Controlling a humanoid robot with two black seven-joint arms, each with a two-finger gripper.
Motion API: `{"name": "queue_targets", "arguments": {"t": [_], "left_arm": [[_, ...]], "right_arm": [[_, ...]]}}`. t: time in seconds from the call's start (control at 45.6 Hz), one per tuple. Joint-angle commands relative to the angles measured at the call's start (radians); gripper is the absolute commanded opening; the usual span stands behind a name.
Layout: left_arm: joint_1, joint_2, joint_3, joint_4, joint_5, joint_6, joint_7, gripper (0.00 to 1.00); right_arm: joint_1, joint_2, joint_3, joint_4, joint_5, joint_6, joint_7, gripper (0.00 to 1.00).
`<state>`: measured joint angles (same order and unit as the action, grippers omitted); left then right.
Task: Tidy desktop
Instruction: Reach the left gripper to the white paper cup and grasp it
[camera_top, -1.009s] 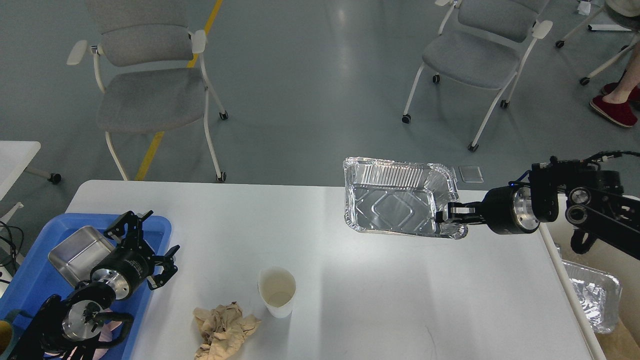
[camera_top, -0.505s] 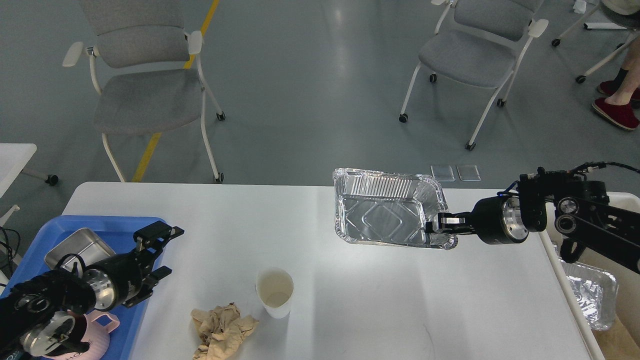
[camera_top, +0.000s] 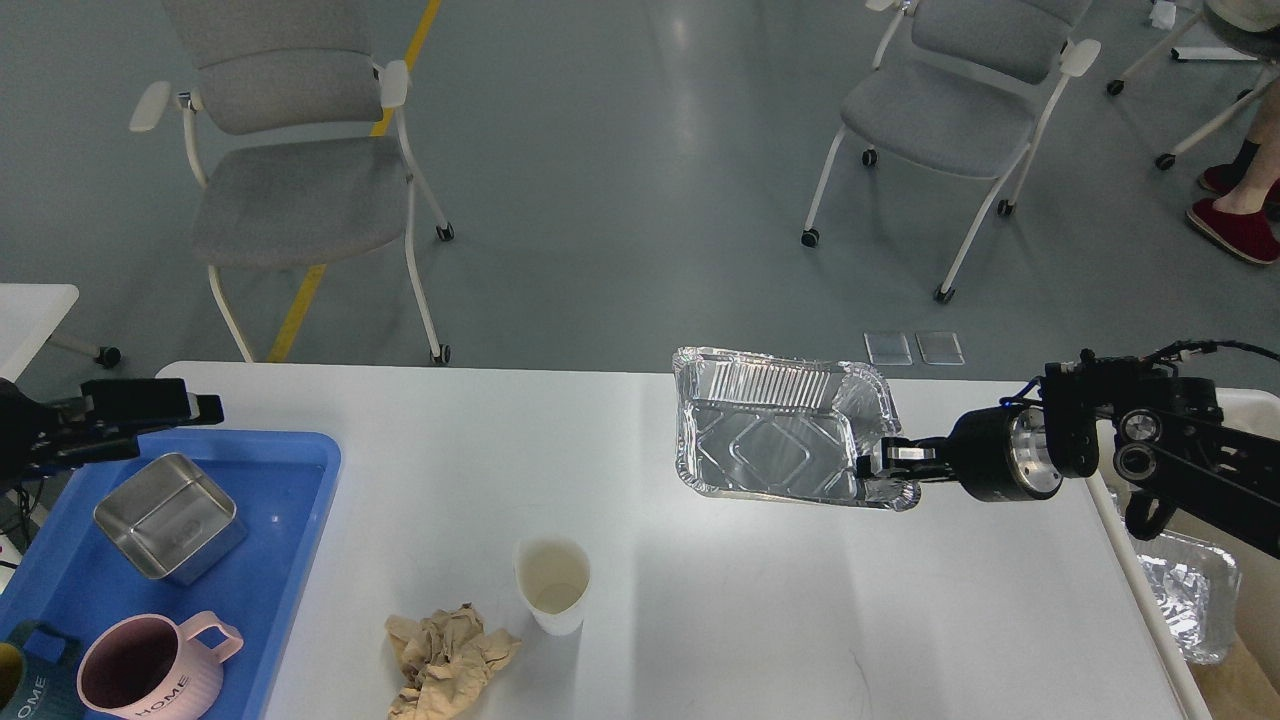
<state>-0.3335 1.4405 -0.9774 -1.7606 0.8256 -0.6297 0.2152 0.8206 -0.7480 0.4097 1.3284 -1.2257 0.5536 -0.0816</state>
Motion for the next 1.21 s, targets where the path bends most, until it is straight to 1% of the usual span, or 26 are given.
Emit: {"name": "queue_targets", "arguments": {"t": [0.0, 0.044, 0.11, 0.176, 0.219, 0.263, 0.307, 0.395, 0.461, 0.592, 0.702, 0.856, 0.966, 0.987, 1.053, 1.119, 1.185], "left_arm": [[-0.042, 0.098, -0.012, -0.002, -0.013, -0.102, -0.043, 0.96], [-0.044, 0.112, -0.023, -0.002, -0.025, -0.126, -0.054, 0.96], [-0.047, 0.103, -0.035, -0.002, -0.029, -0.14, -0.056, 0.96], [-0.05, 0.075, -0.032, -0.002, -0.029, -0.128, -0.05, 0.96], [-0.048, 0.034, -0.027, 0.001, -0.025, -0.114, -0.04, 0.96], [-0.045, -0.038, -0.021, 0.007, -0.017, -0.096, -0.034, 0.96], [-0.048, -0.136, -0.015, 0.013, 0.0, -0.084, -0.016, 0.96], [-0.053, -0.332, 0.002, 0.023, 0.113, -0.082, 0.044, 0.96], [-0.055, -0.463, 0.04, 0.039, 0.208, -0.079, 0.072, 0.96], [-0.087, -0.681, 0.17, 0.114, 0.368, -0.07, 0.076, 0.96], [-0.107, -0.802, 0.262, 0.207, 0.455, -0.051, 0.076, 0.96], [-0.114, -0.914, 0.31, 0.297, 0.523, -0.022, 0.076, 0.96], [-0.113, -0.962, 0.313, 0.354, 0.546, -0.004, 0.062, 0.94], [-0.111, -0.992, 0.313, 0.383, 0.553, 0.008, 0.061, 0.91], [-0.107, -1.02, 0.313, 0.401, 0.572, 0.021, 0.058, 0.87], [-0.102, -1.039, 0.313, 0.408, 0.598, 0.027, 0.058, 0.77], [-0.094, -1.045, 0.313, 0.408, 0.618, 0.028, 0.059, 0.74]], "right_arm": [[-0.003, -0.004, 0.001, 0.0, 0.0, -0.001, 0.0, 0.0], [-0.005, -0.002, 0.001, 0.0, 0.0, -0.001, 0.0, 0.0], [-0.006, -0.002, 0.001, 0.0, 0.0, -0.001, 0.0, 0.0], [-0.008, -0.001, 0.001, 0.0, 0.0, -0.001, 0.0, 0.0], [-0.006, -0.002, 0.003, 0.0, 0.0, -0.001, 0.0, 0.0], [-0.008, -0.002, 0.001, 0.0, 0.0, -0.001, 0.0, 0.0], [-0.008, -0.002, 0.003, 0.0, 0.0, -0.001, 0.002, 0.0], [-0.008, -0.004, 0.003, 0.0, 0.0, -0.001, 0.002, 0.0], [-0.008, -0.004, 0.004, 0.0, 0.0, -0.001, 0.002, 0.0], [-0.011, -0.004, 0.007, 0.0, 0.0, -0.001, 0.002, 0.0], [-0.012, -0.002, 0.008, 0.0, 0.0, -0.003, 0.002, 0.0], [-0.017, -0.004, 0.015, -0.002, 0.0, -0.003, 0.002, 0.0], [-0.018, -0.004, 0.02, -0.002, 0.0, -0.003, 0.002, 0.0], [-0.018, -0.004, 0.02, -0.002, 0.0, -0.003, 0.002, 0.0], [-0.018, -0.004, 0.02, -0.002, 0.0, -0.003, 0.002, 0.0], [-0.021, -0.004, 0.02, -0.002, 0.0, -0.003, 0.002, 0.0], [-0.023, -0.004, 0.02, -0.002, 0.0, -0.003, 0.002, 0.0]]}}
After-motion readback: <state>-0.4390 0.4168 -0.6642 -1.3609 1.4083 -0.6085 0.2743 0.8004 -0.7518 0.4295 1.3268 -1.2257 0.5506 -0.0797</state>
